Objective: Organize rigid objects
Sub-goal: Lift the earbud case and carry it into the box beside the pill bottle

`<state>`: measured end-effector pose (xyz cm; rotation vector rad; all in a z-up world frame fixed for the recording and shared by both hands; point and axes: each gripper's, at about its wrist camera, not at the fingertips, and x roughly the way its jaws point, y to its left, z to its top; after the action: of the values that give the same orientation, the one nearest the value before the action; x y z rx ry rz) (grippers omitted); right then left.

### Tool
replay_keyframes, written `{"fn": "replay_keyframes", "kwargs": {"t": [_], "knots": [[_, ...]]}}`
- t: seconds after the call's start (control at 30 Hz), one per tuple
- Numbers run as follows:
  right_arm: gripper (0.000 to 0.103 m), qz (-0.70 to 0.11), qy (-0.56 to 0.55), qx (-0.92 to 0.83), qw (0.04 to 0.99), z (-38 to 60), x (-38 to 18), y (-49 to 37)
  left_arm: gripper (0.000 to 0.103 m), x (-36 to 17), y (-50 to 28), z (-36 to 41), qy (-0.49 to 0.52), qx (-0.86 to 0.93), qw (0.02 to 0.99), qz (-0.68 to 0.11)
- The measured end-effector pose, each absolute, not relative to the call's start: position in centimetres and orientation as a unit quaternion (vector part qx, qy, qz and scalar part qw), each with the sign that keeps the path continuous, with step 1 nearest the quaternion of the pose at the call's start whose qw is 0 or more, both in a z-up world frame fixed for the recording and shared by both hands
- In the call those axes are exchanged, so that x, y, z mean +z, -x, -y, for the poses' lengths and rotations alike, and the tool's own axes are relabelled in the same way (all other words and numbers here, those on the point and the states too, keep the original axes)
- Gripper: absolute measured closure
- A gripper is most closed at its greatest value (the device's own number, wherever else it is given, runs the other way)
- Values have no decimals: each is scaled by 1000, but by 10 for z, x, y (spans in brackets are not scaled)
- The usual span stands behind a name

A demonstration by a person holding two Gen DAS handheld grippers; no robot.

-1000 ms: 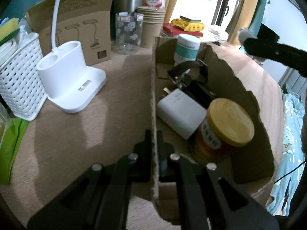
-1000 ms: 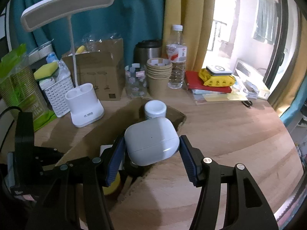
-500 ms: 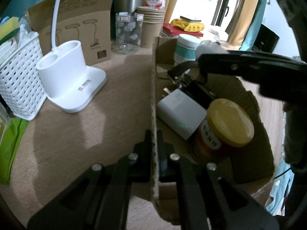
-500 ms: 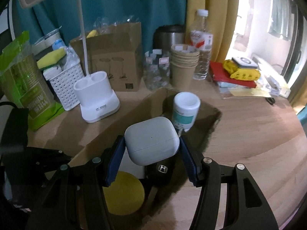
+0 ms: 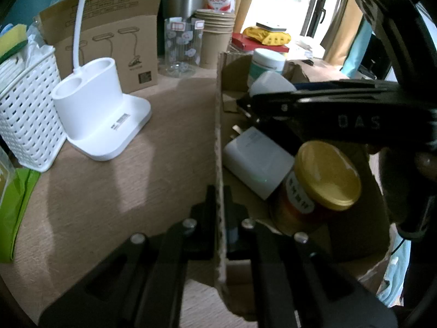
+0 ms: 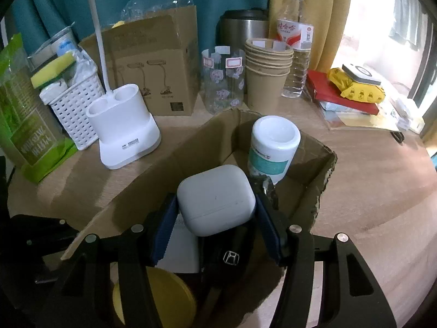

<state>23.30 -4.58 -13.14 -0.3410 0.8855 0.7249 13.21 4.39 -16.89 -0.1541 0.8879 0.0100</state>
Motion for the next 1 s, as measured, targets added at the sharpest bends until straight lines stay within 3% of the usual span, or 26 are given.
{"fn": "replay_keyframes", "kwargs": {"t": [0.8,1.0], "knots": [[42,-426,169,356,814,41,-131,-232,99,-169,-131,-42,75,4,900,-429],[34,-417,167,356,819,45,-123,-229,99,-169,-131,-42,76,4,900,-429]]}}
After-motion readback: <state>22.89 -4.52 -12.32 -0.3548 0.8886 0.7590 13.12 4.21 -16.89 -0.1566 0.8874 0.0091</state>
